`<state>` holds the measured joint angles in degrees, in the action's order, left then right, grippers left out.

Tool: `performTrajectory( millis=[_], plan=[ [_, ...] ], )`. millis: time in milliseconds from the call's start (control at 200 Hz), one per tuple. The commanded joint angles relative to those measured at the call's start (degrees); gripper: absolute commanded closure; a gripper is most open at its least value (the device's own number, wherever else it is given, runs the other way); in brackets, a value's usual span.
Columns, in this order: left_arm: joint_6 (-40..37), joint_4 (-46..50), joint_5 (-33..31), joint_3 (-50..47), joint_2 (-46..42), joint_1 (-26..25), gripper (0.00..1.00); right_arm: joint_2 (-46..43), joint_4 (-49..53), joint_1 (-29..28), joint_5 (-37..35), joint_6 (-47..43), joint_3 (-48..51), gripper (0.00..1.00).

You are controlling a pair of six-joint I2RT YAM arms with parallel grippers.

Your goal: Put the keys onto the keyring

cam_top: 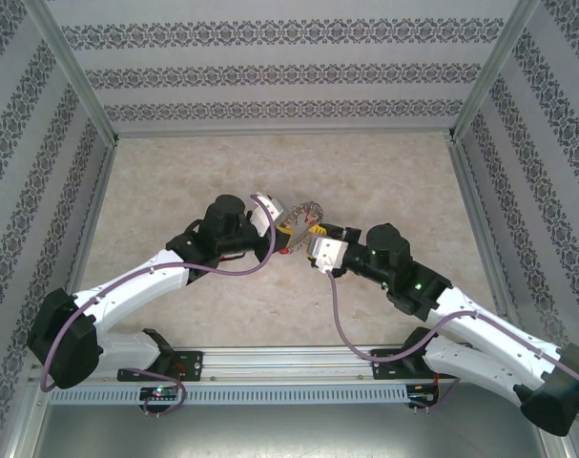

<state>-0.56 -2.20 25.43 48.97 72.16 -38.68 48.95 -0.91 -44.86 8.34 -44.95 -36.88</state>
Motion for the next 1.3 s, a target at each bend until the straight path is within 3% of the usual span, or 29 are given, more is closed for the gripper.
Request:
performTrajectory(
  millis=[0,375,630,879,1294],
  plan=[
    [0.7,-4.3,1.8,0.4,0.3,-1.2,1.00,2.1,-4.3,0.8,-0.6,-11.7,-1.0,0.65],
    [0.8,-3.8,3.5,1.1,0.8,-1.6,1.00,7.2,-13.8,2.3,-1.1,-18.2,-2.2,0.66],
    [1.3,-3.5,4.8,1.1,0.4,-1.7,1.00,7.9,-12.5,3.0,-0.1,-19.3,-3.2,0.72],
    [2.0,-3.8,5.4,1.5,0.2,-1.7,1.00,7.9,-9.2,3.2,3.2,-20.0,-3.6,0.69],
    [2.1,-3.1,6.0,2.1,0.4,-1.7,1.00,8.1,-4.1,2.8,1.5,-24.3,-4.4,0.72]
  ],
)
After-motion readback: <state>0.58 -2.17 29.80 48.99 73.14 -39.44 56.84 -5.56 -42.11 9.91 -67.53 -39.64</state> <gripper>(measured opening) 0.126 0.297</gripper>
